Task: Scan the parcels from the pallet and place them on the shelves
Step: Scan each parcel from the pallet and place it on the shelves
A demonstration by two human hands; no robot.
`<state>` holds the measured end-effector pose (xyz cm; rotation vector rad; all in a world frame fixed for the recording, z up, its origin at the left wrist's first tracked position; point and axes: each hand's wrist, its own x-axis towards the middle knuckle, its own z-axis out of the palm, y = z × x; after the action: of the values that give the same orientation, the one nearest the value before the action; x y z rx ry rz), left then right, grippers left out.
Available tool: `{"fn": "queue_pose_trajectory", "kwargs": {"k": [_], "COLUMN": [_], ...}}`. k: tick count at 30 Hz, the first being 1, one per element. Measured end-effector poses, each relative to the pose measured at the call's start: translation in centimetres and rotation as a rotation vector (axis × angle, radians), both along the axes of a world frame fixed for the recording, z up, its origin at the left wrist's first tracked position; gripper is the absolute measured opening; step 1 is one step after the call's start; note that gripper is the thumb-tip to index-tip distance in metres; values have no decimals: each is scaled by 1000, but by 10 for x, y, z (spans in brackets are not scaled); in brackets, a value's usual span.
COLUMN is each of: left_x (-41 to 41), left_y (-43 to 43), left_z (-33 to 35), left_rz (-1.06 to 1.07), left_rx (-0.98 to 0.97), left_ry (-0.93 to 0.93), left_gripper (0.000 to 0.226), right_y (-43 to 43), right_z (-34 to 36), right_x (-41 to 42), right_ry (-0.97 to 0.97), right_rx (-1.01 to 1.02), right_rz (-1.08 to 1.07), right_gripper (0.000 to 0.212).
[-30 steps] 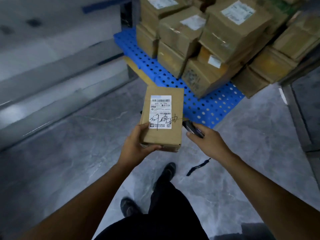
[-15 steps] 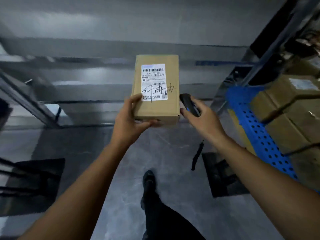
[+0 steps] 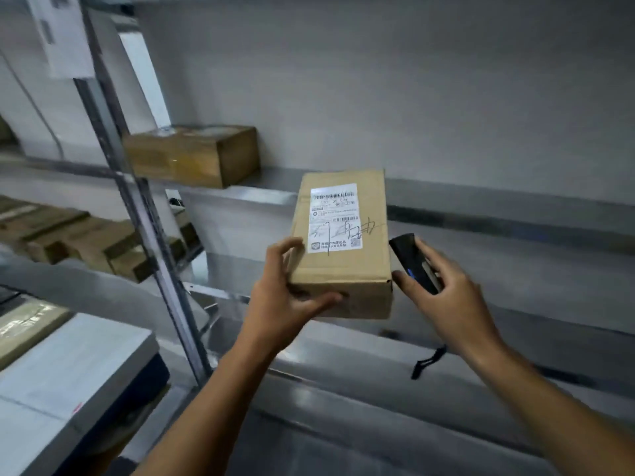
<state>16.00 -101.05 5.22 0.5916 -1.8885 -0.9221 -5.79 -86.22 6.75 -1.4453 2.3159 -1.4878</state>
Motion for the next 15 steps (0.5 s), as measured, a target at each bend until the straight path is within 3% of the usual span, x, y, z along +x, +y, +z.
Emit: {"fn": "queue_pose_trajectory", "kwargs": {"k": [6, 12, 15], "left_x": [6, 8, -1], "left_y": [-112, -226, -263], "left_z": [61, 78, 66], "left_rz": [45, 60, 155], "left_rx": [-37, 0, -50], "left_ry": [-6, -51, -10], "left_gripper": [102, 122, 114], "right_y": [-121, -231, -272], "right_z": [54, 75, 77], "right_x": [-3, 4, 7], "right_ry": [96, 169, 173], "right_rx": [-47, 42, 98], "right_rz": [23, -48, -58], "right_gripper": [79, 70, 71]}}
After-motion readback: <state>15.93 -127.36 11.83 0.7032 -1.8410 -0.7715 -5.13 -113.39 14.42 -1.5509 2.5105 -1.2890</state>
